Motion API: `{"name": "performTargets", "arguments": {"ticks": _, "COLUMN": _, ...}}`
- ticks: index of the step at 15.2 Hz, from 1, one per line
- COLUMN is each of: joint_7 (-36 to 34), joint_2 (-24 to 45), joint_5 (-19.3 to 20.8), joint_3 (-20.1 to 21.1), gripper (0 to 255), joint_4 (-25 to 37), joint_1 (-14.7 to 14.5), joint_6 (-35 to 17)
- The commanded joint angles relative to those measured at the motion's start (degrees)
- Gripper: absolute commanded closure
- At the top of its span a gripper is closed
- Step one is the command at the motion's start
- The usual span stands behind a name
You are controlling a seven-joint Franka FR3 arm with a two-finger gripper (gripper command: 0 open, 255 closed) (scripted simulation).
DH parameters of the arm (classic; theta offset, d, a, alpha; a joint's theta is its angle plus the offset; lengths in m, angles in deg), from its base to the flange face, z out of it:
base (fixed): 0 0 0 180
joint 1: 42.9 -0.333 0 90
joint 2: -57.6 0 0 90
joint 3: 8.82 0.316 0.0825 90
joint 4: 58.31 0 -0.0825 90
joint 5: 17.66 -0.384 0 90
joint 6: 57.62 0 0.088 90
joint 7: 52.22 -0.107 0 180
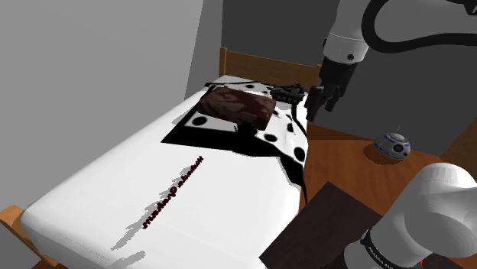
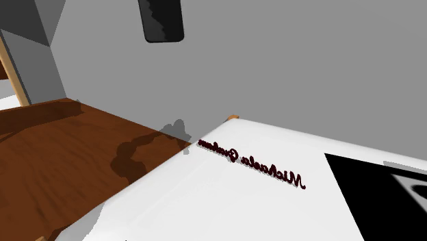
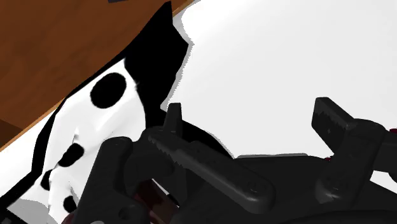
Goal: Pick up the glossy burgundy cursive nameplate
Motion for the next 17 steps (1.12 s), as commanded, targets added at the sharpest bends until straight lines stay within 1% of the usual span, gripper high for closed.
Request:
{"name": "performTargets", "arguments": {"ticks": 1, "joint_7": 0.0, "joint_2": 0.0, "joint_5": 0.0, "joint_3": 0.0, "gripper": 0, "joint_4": 0.0, "joint_1": 0.0, "joint_6": 0.0}}
{"name": "performTargets", "arguments": {"ticks": 6, "joint_7": -10.85, "joint_2": 5.39, "joint_5": -4.42, "joint_3": 5.58, "gripper": 0, "joint_4": -1.86, "joint_1": -0.06, "joint_6": -5.97}}
{"name": "performTargets", "arguments": {"ticks": 10, "joint_7": -19.31, "joint_2": 11.47, "joint_5": -7.3, "joint_3": 9.94, "gripper": 0, "joint_4": -1.68, "joint_1": 0.13, "joint_6": -11.17}}
{"name": "performTargets", "arguments": {"ticks": 14, "joint_7": -27.71, "joint_2": 18.89, "joint_5": -9.13, "joint_3": 14.07, "gripper": 0, "joint_4": -0.03, "joint_1": 0.64, "joint_6": -16.43}}
{"name": "performTargets", "arguments": {"ticks": 17, "joint_7": -34.09, "joint_2": 25.17, "joint_5": -9.55, "joint_3": 16.9, "gripper": 0, "joint_4": 2.13, "joint_1": 1.2, "joint_6": -20.23}}
